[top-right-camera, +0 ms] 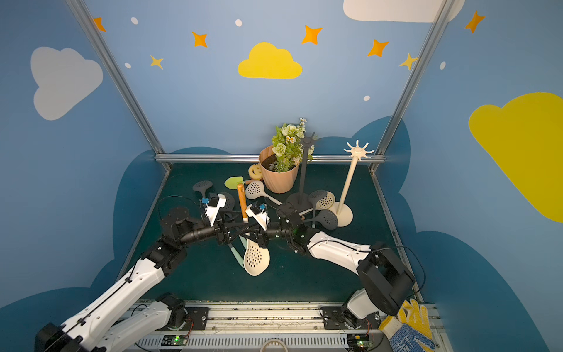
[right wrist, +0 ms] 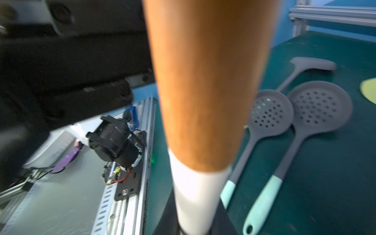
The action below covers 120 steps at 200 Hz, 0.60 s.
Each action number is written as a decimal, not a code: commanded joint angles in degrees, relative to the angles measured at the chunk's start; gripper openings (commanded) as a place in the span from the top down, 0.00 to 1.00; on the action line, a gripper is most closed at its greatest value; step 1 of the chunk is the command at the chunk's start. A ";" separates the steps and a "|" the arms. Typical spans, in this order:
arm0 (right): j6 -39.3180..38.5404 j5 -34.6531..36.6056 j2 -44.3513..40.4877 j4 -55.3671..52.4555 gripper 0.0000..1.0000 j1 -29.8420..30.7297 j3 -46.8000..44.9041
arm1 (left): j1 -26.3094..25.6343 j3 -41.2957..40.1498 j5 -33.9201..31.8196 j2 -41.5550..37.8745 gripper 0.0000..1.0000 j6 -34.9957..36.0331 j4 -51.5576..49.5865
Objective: Hang the skimmer on the kitchen utensil rack
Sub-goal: Pick up the skimmer from the center of the board.
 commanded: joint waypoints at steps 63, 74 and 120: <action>1.60 35.96 -16.85 -22.30 1.00 -2.47 -2.88 | -0.42 2.45 -15.86 -0.54 0.14 4.40 -6.44; 1.96 36.92 -18.79 -25.54 1.00 -4.20 -2.84 | -0.76 2.49 -17.99 -0.30 0.11 4.55 -6.83; 2.36 37.24 -25.96 -34.86 1.00 -12.86 -2.65 | -3.27 4.45 -22.96 1.78 0.05 7.09 -11.06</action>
